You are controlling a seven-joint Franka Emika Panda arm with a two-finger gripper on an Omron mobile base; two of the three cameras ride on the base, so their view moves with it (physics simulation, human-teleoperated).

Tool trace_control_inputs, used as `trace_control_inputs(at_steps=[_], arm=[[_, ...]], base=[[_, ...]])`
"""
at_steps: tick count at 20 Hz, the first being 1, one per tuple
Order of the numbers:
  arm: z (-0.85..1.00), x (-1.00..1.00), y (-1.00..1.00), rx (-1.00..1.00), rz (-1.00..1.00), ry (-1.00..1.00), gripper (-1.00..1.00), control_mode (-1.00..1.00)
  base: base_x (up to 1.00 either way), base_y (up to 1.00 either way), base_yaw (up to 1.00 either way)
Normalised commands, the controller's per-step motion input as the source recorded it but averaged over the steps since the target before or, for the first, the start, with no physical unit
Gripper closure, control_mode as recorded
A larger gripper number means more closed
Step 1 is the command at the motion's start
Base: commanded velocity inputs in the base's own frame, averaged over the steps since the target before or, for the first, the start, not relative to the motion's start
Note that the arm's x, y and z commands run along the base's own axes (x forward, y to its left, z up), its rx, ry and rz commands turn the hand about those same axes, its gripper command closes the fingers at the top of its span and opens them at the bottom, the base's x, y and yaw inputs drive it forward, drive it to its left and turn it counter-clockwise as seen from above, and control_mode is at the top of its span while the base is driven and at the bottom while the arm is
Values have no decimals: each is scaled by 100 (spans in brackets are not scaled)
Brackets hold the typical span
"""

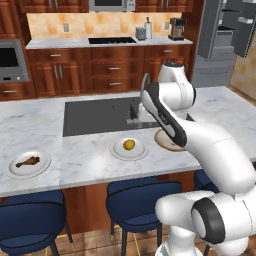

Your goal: Pick the chicken drumstick and lemon from their plates and place them in the bowl. Then put the bowl in the fridge.

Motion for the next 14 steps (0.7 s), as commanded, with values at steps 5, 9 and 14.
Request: trace_control_inputs(at_steps=[5,9,14], arm=[[-37,37,21,14,-6,1,-100,-100],[-45,48,24,2,-10,1,-100,-100],[-44,52,23,0,-13,4,-100,-100]], base=[[0,0,0],[0,0,0],[0,0,0]])
